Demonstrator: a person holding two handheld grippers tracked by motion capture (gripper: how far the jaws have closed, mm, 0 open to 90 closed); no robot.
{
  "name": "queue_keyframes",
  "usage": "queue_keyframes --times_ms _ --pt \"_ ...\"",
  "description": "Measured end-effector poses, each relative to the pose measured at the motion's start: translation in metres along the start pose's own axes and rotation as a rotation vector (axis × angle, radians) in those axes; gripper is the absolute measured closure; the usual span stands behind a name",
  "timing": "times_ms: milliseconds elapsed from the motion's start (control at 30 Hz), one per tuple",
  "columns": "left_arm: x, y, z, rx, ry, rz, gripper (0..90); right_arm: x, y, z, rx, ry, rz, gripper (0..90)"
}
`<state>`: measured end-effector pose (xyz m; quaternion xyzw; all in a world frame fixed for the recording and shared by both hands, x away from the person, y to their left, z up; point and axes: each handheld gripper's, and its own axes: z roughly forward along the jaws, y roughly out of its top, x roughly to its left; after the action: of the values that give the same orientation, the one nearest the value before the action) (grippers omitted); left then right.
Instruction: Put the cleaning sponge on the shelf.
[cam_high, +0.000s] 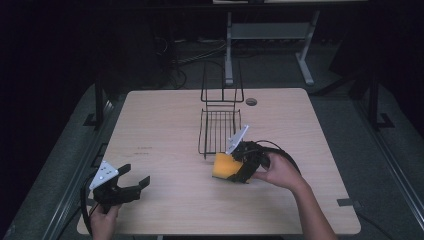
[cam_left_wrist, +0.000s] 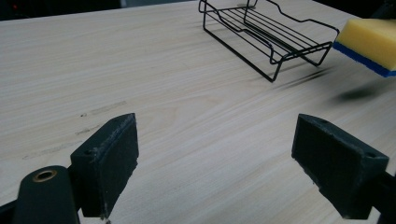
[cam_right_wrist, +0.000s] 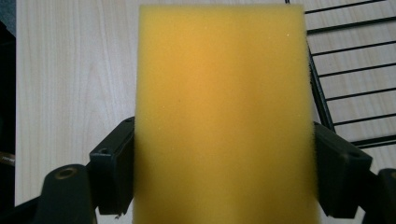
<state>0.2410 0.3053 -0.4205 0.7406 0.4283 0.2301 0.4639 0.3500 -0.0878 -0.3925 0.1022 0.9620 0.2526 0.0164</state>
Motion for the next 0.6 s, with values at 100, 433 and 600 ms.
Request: queue_keyframes --times_ms 100,433,600 --pt "0.000 0.000 0.000 0.002 0.000 0.002 14.0 -0.002 0.002 0.000 0.004 -0.001 -0.001 21.3" --pt "0.000 0.000 0.000 0.000 0.000 0.003 14.0 -0.010 0.011 -0.002 0.003 0.000 -0.011 21.3" --pt "0.000 0.001 0.000 -0.001 0.001 0.003 14.1 -0.012 0.018 0.000 0.020 -0.001 -0.012 21.3"
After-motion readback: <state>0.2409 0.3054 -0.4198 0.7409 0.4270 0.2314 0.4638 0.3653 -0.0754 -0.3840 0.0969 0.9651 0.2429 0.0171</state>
